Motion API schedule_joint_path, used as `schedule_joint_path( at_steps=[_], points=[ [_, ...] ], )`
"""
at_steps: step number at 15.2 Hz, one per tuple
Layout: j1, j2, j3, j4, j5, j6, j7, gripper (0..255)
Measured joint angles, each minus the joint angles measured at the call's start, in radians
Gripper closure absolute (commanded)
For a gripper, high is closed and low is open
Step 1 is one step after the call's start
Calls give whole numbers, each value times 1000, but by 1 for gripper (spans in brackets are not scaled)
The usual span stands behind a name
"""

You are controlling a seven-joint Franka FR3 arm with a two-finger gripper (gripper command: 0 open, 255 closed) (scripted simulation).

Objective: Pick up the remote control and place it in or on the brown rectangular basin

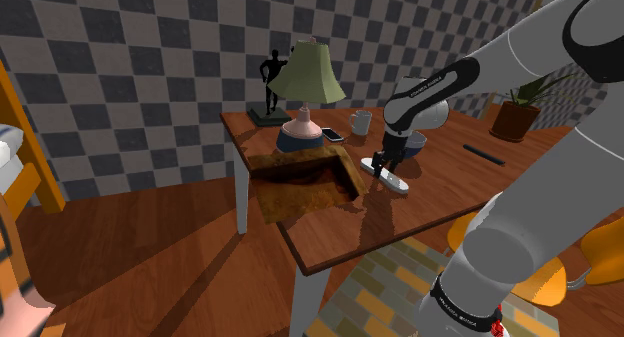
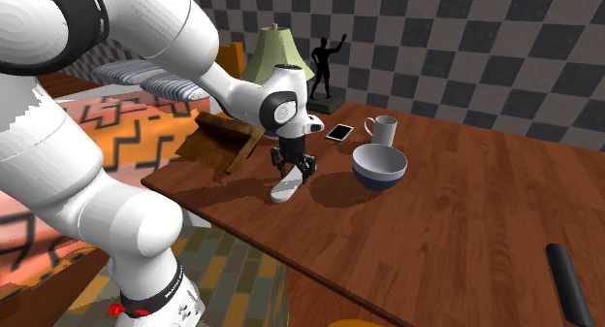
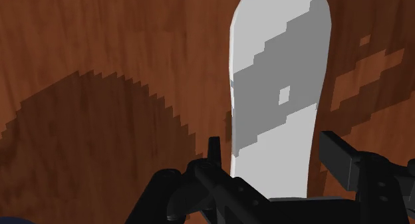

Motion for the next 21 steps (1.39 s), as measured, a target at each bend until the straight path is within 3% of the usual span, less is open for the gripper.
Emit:
schedule_joint_path(
  at_steps=[7, 21],
  points=[
    [-1, -7, 2, 1, -3, -8, 3, 255],
    [-13, -130, 42, 97, -27, -222, 27, 255]
  ],
)
